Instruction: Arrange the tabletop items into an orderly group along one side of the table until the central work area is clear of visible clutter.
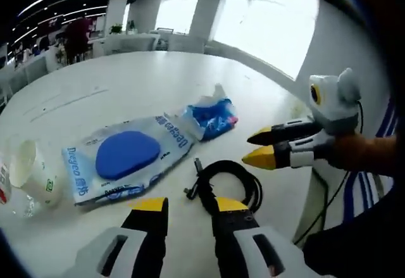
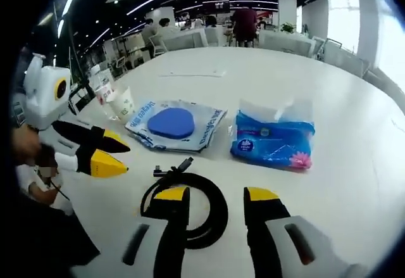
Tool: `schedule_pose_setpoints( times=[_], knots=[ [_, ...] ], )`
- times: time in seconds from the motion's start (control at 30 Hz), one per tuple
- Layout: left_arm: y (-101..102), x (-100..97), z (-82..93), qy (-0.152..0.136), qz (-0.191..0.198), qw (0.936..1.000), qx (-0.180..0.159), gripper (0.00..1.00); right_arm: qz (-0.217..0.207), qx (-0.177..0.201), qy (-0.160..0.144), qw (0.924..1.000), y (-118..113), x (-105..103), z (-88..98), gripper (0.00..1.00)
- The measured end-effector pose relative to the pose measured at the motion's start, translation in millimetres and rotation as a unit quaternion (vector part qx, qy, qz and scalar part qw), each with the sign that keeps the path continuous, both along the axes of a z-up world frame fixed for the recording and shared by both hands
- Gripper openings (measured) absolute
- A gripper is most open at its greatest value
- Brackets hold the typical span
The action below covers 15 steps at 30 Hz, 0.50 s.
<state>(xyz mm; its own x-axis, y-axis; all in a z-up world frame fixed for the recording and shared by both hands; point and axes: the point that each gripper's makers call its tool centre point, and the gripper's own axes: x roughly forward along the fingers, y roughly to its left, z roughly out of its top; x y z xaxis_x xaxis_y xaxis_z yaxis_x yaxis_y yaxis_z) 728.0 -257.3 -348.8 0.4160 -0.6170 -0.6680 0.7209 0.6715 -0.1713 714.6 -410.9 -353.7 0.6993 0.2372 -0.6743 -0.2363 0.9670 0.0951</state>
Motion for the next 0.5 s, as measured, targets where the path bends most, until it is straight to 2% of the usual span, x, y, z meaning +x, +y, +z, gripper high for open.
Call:
schedule_pose_setpoints(
  times=[0.1,0.27,0.37,0.5],
  knots=[
    [27.1,1.5,6.6,-0.009,0.013,0.9999,-0.003,0.38,0.003,0.0,-0.012,0.9999,-4.5,1.1,4.2,0.41],
    [80.1,0.1,14.3,-0.02,0.045,0.9988,-0.004,0.47,0.009,0.001,-0.025,0.9996,-10.6,0.6,16.3,0.57],
    [96.9,-4.2,19.3,-0.022,0.055,0.9983,-0.006,0.55,0.013,0.001,-0.032,0.9994,-11.4,-0.9,24.8,0.64],
    [129.3,-11.0,32.7,-0.027,0.084,0.996,-0.017,0.64,0.022,-0.001,-0.043,0.9988,-14.6,-3.0,38.9,0.76]
  ],
)
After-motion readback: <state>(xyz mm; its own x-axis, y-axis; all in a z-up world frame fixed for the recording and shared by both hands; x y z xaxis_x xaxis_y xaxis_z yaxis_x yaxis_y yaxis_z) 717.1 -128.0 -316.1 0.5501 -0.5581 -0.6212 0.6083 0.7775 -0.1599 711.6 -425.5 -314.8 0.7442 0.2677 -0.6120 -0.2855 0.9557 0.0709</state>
